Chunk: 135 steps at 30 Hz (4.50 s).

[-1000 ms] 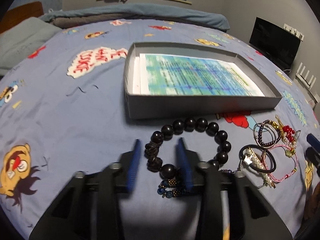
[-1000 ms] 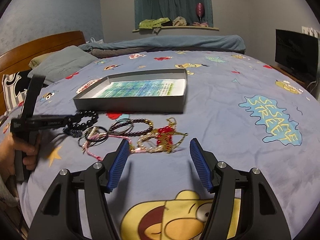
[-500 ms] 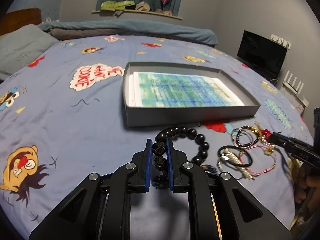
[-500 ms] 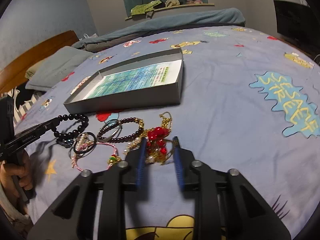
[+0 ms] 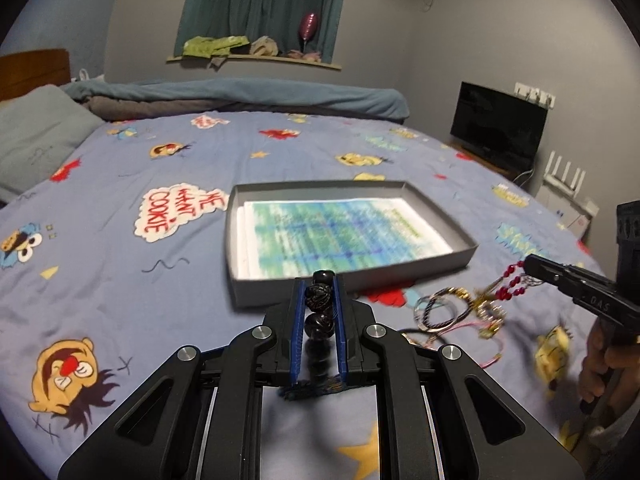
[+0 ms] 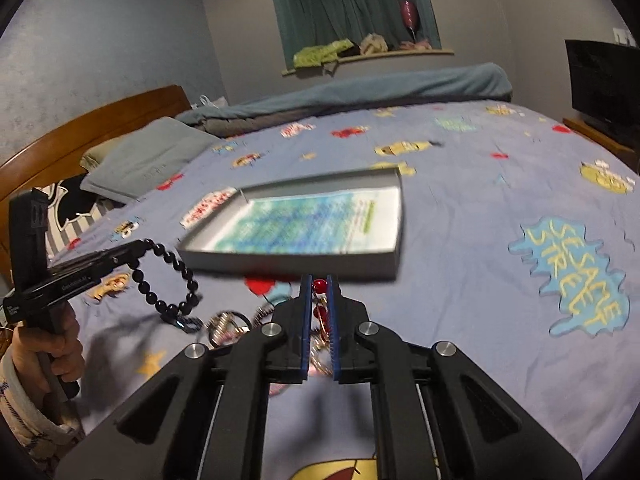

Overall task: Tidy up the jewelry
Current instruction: 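Carry both items into the gray box and open both tools to release them, then grasp the blue-bronze beaded bracelet with the left tool while the right tool grasps the pearl bracelet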

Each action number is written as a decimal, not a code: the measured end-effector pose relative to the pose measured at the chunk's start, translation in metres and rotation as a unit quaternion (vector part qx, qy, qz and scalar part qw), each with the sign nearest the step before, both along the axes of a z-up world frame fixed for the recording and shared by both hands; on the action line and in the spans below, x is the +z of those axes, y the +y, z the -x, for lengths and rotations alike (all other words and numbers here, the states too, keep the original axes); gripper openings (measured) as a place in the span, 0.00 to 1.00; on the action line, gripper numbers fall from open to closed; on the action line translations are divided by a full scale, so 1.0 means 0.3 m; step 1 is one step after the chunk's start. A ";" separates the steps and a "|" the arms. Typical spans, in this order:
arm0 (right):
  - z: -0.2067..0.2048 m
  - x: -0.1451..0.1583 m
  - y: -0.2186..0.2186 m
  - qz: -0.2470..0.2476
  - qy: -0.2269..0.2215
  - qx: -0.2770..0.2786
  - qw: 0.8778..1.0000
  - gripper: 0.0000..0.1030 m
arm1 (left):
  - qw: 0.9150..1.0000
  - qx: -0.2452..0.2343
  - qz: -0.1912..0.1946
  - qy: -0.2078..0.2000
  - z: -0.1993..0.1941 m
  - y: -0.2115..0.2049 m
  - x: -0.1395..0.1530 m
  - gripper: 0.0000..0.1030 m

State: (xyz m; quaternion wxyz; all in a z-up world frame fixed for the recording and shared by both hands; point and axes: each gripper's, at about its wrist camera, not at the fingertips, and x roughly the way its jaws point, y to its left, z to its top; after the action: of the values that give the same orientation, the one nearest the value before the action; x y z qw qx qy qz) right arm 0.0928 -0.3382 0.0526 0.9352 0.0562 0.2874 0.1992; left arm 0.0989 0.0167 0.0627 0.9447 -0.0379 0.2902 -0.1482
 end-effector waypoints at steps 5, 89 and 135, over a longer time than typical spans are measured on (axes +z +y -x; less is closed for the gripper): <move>-0.022 0.074 0.010 -0.003 -0.018 0.009 1.000 0.07 | 1.000 0.000 0.000 -0.009 -0.007 0.000 0.039 0.14; 0.004 -0.158 0.019 0.034 0.047 -0.019 0.998 0.38 | 0.998 -0.032 -0.024 0.041 -0.014 -0.006 -0.201 0.60; 0.017 -0.193 -0.027 -0.002 0.058 -0.031 0.998 0.36 | 0.980 -0.165 -0.090 0.068 0.019 -0.081 -0.252 0.12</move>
State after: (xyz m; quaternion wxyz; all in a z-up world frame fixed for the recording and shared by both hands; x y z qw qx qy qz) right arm 0.0877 -0.3462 -0.0054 0.9226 0.0785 0.3388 0.1667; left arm 0.0932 -0.0077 -0.0130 0.8848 0.0859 0.3687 -0.2718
